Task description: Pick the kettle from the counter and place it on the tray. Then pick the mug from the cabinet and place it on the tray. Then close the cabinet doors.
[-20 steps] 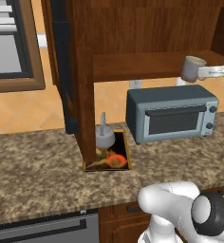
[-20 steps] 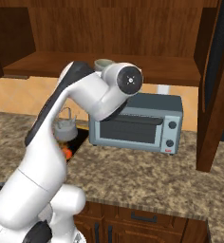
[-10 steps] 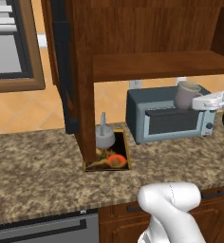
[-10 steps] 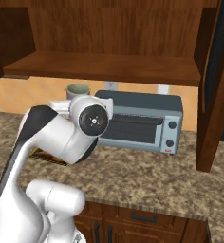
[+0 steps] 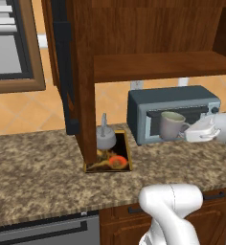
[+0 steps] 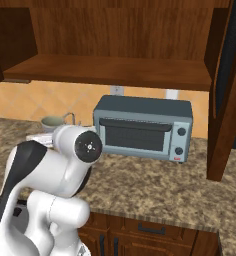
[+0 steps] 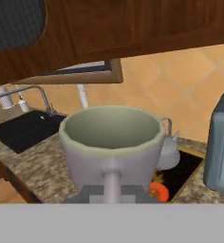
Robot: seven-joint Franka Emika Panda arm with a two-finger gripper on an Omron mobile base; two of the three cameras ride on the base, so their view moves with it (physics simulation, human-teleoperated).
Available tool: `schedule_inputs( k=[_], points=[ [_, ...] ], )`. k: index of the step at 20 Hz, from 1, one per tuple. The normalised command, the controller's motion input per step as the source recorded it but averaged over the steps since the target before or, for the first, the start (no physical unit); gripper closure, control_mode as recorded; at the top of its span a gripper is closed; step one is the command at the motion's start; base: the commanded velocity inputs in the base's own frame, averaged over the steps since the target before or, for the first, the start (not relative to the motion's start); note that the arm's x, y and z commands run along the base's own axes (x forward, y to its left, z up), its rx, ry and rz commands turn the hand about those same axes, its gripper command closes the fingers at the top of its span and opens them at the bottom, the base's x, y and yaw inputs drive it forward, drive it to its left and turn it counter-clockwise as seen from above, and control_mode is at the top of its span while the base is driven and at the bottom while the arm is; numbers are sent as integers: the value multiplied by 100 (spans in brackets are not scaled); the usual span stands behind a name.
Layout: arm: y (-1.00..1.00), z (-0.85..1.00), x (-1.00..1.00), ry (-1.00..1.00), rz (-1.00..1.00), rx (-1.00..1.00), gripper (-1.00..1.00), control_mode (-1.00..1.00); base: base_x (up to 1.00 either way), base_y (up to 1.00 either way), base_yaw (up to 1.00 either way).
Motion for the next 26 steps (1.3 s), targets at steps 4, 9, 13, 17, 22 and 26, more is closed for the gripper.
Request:
schedule_inputs(
  k=[4, 9, 13, 17, 22, 26],
  points=[
    [61, -75, -10, 20, 21, 0, 100, -100, 0, 0, 0],
    [67, -88, 12, 19, 3, 3, 100, -100, 0, 0, 0],
    [59, -72, 37, 0, -4, 8, 100, -100, 0, 0, 0],
    [30, -59, 49, 0, -3, 9, 100, -100, 0, 0, 0],
    [24, -65, 44, -3, 0, -1, 100, -100, 0, 0, 0],
    [23, -59, 51, -15, 0, -18, 100, -100, 0, 0, 0]
  ],
)
